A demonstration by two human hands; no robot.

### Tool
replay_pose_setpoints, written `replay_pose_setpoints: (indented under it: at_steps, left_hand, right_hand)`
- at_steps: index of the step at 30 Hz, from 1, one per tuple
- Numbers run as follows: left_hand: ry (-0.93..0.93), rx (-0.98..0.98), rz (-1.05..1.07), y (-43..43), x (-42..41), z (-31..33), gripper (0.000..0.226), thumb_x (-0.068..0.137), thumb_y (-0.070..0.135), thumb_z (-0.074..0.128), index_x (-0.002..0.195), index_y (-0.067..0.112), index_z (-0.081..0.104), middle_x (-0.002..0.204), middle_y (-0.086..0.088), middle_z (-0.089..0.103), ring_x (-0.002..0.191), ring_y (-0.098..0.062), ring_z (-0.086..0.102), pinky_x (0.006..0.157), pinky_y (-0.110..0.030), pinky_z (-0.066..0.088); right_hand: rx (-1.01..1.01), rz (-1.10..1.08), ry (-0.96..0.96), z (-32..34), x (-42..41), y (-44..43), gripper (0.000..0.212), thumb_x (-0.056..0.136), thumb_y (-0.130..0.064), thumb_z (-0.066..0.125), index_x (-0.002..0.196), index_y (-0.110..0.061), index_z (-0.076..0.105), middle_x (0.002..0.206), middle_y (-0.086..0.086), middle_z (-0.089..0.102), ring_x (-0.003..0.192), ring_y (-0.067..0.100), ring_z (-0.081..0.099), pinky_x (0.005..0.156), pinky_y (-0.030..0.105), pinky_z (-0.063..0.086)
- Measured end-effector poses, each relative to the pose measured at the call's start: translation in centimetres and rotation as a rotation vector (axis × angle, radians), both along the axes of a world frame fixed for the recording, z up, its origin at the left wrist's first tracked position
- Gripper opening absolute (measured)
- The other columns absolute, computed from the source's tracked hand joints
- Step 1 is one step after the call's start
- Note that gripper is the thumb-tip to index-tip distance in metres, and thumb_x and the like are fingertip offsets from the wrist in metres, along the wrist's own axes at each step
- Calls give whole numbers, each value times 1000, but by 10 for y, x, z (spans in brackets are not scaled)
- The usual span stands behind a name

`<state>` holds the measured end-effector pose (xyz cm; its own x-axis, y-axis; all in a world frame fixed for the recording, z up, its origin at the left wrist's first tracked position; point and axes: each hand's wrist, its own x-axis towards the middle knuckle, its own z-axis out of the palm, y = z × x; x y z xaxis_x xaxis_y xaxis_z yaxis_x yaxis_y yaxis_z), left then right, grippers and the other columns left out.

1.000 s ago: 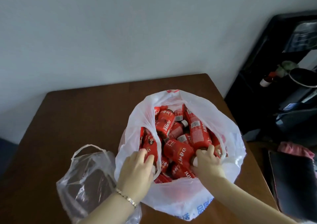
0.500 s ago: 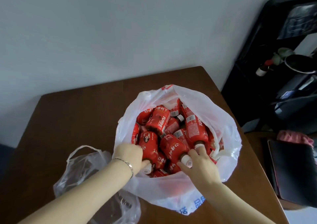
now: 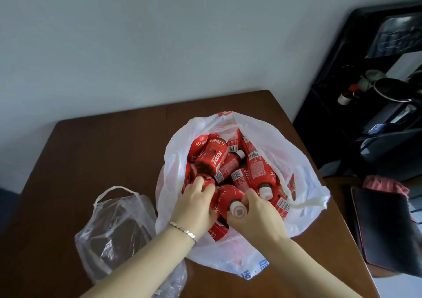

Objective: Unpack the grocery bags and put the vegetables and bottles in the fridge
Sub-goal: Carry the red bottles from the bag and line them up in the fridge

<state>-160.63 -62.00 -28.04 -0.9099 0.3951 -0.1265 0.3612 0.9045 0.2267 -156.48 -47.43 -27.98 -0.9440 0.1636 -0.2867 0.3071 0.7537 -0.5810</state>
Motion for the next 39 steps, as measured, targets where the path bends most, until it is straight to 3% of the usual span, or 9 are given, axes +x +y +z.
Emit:
replay_pose_setpoints:
  at_steps: [6, 11, 16, 22, 26, 29, 32, 35, 39]
  left_hand:
    - [50, 34, -78, 17, 12, 9, 43, 94, 37, 43, 136, 27, 38, 130, 1, 41, 107, -17, 49, 87, -24, 48]
    - [107, 4, -227, 20, 3, 6, 33, 92, 43, 41, 118, 24, 48, 116, 5, 47, 99, -15, 50, 69, -21, 41]
    - [125, -135, -436, 28, -2, 7, 69, 79, 70, 46, 126, 21, 41, 117, 2, 54, 102, -20, 57, 77, -30, 49]
    - [301, -126, -452, 46, 0, -5, 67, 72, 74, 53, 105, 16, 56, 82, 1, 67, 68, -18, 66, 58, -24, 47]
    - [333, -4, -455, 42, -1, -24, 51, 75, 67, 41, 69, 21, 63, 49, 7, 60, 39, -9, 56, 37, -18, 42]
    - [399, 25, -458, 38, 1, -31, 55, 75, 65, 35, 73, 20, 68, 52, 7, 62, 40, -10, 58, 38, -18, 42]
    - [392, 20, -456, 37, 0, -30, 55, 75, 66, 35, 74, 20, 66, 51, 8, 61, 39, -9, 56, 37, -15, 39]
    - [391, 10, -444, 36, 0, -29, 56, 72, 67, 34, 73, 22, 66, 52, 9, 60, 39, -7, 56, 35, -15, 38]
    - [348, 5, -442, 37, -1, -31, 56, 72, 68, 35, 74, 22, 66, 53, 10, 61, 41, -6, 56, 37, -12, 37]
  right_hand:
    - [75, 74, -22, 10, 0, 8, 34, 78, -45, 65, 100, -24, 52, 86, -12, 58, 76, 10, 61, 67, 23, 55]
    - [32, 89, -39, 9, 2, 18, 32, 80, -40, 67, 101, -23, 52, 91, -11, 55, 81, 9, 58, 72, 21, 54]
    - [18, 201, -87, 12, -4, 34, 41, 75, -32, 75, 113, -24, 60, 109, -4, 58, 94, 12, 58, 77, 17, 48]
    - [-38, 246, -121, 12, 0, 41, 51, 83, -22, 69, 124, -26, 39, 99, -12, 52, 88, 6, 56, 77, 18, 54]
    - [-247, 197, -155, 13, 1, 56, 41, 81, 1, 62, 108, -28, 49, 89, -18, 58, 90, 6, 63, 77, 21, 57]
    - [20, 143, -70, 3, -11, 67, 38, 90, -6, 55, 121, -28, 52, 118, -10, 52, 114, 15, 53, 86, 25, 53]
    - [469, 298, -162, -21, -25, 68, 55, 92, -32, 58, 140, -35, 31, 143, 2, 33, 132, 25, 29, 106, 37, 36]
    - [670, 433, -209, -42, -33, 59, 56, 92, -40, 55, 142, -33, 31, 143, 9, 35, 135, 30, 25, 113, 41, 26]
    - [696, 455, -81, -49, -39, 61, 46, 94, -39, 51, 138, -30, 40, 133, 7, 47, 128, 27, 36, 109, 38, 30]
